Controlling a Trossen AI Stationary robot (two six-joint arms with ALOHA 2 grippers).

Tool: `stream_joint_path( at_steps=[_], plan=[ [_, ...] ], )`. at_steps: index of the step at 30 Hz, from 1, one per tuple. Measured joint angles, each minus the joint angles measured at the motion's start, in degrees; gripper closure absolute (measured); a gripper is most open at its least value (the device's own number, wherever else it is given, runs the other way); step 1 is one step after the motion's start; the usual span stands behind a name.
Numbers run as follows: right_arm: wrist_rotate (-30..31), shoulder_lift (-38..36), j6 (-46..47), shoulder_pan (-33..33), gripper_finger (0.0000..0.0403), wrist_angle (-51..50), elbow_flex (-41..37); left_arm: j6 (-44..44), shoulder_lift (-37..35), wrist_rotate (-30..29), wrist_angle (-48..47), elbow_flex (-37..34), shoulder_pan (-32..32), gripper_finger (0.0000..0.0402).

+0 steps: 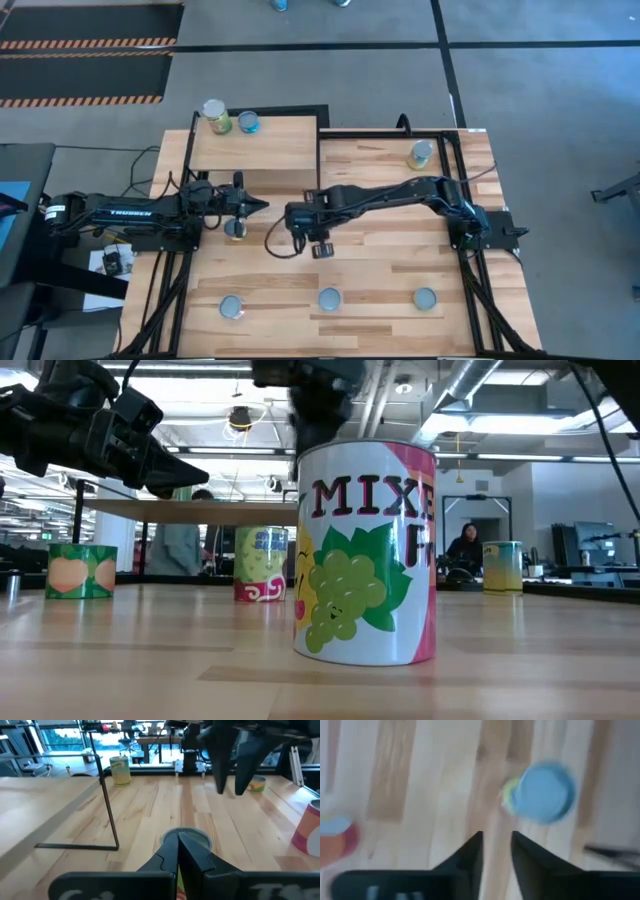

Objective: Pick and place cans onto a shelf
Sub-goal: Put the canned spaghetti sauce on the shelf

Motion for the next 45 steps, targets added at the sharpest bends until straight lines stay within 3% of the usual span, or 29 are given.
stream_joint_path(
  at_steps=[6,10,17,24,31,45],
  plan=[
    [-1.59,-5.67,3.20,1.35,0.0390,5.55,-13.50,-0.34,0.48,0.87,0.17,0.02,-0.16,0.0401],
    [-2.29,-12.92,6.03,1.74,0.0382,20.74,-28.64,-0.52,0.91,2.25,-1.13,0.87,-1.35,0.0401],
    [-2.45,-26.44,9.81,0.37,0.0397,56.75,-56.14,-0.52,2.34,2.26,-4.43,5.11,-4.29,0.0401],
    [-1.18,-33.08,10.02,-3.92,0.0390,85.29,-76.96,1.03,9.11,1.36,-9.41,11.25,-7.22,0.0401],
    [-1.37,-33.99,8.66,-8.99,0.0393,98.50,-85.46,4.31,20.24,0.74,-16.21,19.78,-10.95,0.0394],
    [-1.28,-33.40,7.35,-10.43,0.0391,99.28,-88.28,13.45,38.40,-16.17,-34.48,35.82,-16.74,0.0316]
  ],
)
